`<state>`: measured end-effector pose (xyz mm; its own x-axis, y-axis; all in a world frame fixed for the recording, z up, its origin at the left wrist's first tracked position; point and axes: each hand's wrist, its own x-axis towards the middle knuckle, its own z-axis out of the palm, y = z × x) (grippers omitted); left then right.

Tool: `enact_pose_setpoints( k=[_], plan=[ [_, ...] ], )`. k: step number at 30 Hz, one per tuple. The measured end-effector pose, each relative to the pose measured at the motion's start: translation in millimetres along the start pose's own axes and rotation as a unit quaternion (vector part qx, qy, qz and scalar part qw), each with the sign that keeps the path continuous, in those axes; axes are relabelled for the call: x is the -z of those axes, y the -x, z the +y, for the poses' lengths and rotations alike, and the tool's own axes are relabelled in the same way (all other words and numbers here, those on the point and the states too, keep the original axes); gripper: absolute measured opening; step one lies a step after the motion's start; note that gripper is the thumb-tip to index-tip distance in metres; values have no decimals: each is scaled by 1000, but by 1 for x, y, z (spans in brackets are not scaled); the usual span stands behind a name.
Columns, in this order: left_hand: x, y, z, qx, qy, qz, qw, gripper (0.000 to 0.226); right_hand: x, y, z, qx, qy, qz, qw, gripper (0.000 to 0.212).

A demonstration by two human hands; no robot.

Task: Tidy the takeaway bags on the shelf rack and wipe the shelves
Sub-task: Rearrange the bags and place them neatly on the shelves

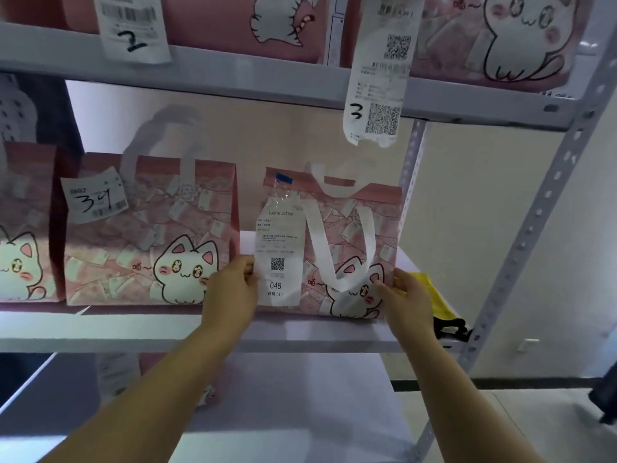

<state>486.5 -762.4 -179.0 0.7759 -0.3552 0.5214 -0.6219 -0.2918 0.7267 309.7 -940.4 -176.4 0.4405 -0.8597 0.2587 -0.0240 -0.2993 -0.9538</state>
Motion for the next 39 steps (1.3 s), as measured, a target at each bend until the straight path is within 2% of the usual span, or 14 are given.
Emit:
enact_pose_setpoints(
  k=[9, 13, 15, 17, 21, 31, 36, 39],
  plan=[
    [-2, 0, 8, -3, -12, 7, 1000, 17, -2, -25, 12, 8, -10, -19, 1000, 20],
    [6, 11, 17, 22, 30, 33, 999, 22, 7, -27, 8, -7, 40, 42, 998, 42],
    [12, 16, 22, 29, 26, 51, 998, 22, 12, -24, 0, 17, 41, 59, 997, 40],
    [17, 22, 25, 44, 27, 60, 997, 23, 13, -18, -9, 63, 32, 54, 996, 29],
    [27, 38, 24, 79, 62, 68, 993, 21, 1, 0, -26, 117, -21, -9, 993, 8],
    [82, 66, -18, 149, 77, 113, 979, 11, -79, 46, -48, 112, -36, -237, 964, 6],
    [129, 64, -58, 165, 45, 151, 974, 8, -133, 68, -61, 119, -26, -294, 948, 5],
    [165, 54, -84, 166, 31, 165, 972, 11, -173, 81, -71, 115, -30, -301, 946, 3]
  ],
)
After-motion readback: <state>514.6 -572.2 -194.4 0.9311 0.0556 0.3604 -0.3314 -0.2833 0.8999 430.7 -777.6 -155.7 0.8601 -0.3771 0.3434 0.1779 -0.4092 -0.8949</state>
